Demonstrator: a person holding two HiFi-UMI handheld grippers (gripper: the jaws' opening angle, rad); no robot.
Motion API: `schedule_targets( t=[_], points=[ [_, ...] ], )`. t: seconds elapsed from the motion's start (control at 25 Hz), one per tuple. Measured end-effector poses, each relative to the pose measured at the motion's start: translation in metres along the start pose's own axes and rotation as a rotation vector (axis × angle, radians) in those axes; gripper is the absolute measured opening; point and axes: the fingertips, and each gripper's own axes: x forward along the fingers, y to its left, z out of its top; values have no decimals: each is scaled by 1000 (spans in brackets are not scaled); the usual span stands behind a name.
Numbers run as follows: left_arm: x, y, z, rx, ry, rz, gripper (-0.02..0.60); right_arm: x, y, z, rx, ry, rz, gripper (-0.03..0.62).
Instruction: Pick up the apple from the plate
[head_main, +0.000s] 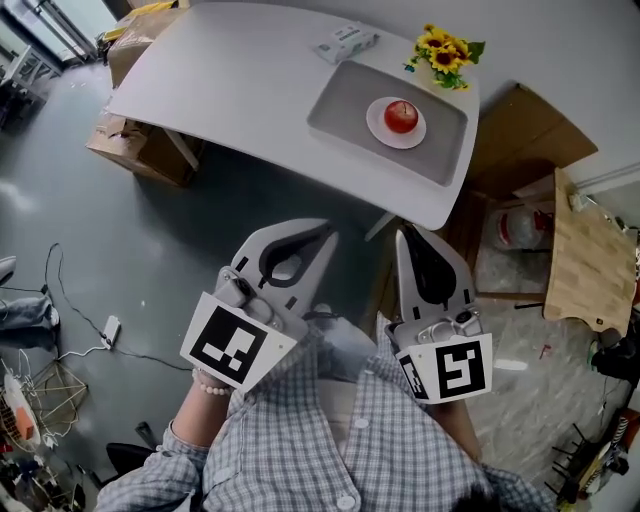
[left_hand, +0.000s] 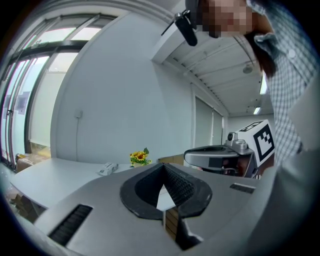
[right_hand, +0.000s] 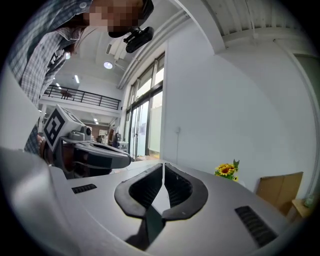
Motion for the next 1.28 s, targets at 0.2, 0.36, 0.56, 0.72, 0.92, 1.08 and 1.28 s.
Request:
schedule_targets(
  t=[0.2, 0.36, 0.56, 0.72, 0.92, 1.08, 1.28],
  points=[
    [30, 34, 3, 7, -2, -44, 10, 33, -19, -5, -2, 12, -54, 28],
    [60, 73, 11, 4, 2, -94, 9, 74, -40, -4, 14, 27, -111, 28],
    [94, 127, 15, -21, 36, -159, 9, 129, -58, -4, 28, 56, -175, 28],
    [122, 161, 15, -16, 64, -219, 9, 165, -74, -9, 46, 88, -235, 28],
    [151, 185, 8, -25, 107, -305, 10, 193, -101, -22, 60, 139, -344, 28],
    [168, 197, -2, -49, 144, -343, 9, 195, -124, -37, 88, 189, -432, 28],
    [190, 200, -18, -81, 185, -380, 10, 186, -154, -58, 130, 252, -512, 28]
  ],
)
